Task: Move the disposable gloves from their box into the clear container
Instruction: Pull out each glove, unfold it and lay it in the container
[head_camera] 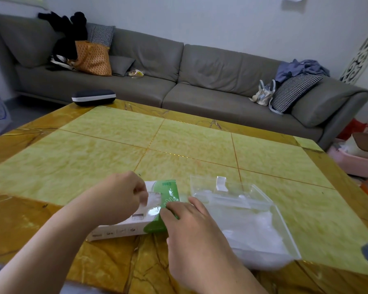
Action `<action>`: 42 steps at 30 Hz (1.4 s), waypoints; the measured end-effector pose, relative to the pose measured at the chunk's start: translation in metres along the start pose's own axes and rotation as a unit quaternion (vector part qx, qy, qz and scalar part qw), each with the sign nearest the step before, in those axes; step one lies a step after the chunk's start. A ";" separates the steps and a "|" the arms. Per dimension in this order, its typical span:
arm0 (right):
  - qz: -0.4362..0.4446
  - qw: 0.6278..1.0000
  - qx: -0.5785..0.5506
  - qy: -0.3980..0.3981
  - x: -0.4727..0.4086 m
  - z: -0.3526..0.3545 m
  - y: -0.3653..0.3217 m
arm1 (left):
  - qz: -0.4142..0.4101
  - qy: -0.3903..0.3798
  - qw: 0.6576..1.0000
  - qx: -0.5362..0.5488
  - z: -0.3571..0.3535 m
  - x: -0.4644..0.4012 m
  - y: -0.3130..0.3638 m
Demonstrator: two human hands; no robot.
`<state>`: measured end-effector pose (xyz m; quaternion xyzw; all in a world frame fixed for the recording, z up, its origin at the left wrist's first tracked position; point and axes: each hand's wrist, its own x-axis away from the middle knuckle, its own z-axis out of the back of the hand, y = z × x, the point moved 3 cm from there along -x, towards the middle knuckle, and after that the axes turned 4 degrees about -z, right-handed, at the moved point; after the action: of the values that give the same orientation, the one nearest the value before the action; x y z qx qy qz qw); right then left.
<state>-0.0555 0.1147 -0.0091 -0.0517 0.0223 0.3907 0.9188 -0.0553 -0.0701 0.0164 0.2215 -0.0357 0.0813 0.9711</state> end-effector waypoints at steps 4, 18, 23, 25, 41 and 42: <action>-0.001 1.000 0.011 -0.020 -0.001 0.000 -0.001 | -0.011 -0.015 0.999 0.044 0.001 0.000 0.003; -0.044 0.998 0.050 0.003 -0.005 0.006 -0.013 | 0.000 0.068 0.998 -0.008 -0.004 0.003 0.009; -0.076 0.994 0.076 -0.005 -0.009 0.006 -0.016 | -0.025 0.125 0.973 0.192 0.007 0.007 0.016; -0.084 0.993 0.083 -0.012 -0.010 0.003 -0.017 | -0.027 0.172 0.926 0.334 0.019 0.011 0.017; -0.172 0.739 -0.643 0.104 0.008 0.070 0.068 | 0.007 -0.067 0.746 0.663 -0.012 0.020 0.064; -0.193 0.738 -0.633 0.134 0.010 0.071 0.072 | -0.007 -0.106 0.764 0.636 -0.018 0.020 0.068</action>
<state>-0.1005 0.1800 0.0553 -0.6760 -0.1176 0.1185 0.7178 -0.0469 0.0006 0.0315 0.7961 -0.0770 0.0547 0.5978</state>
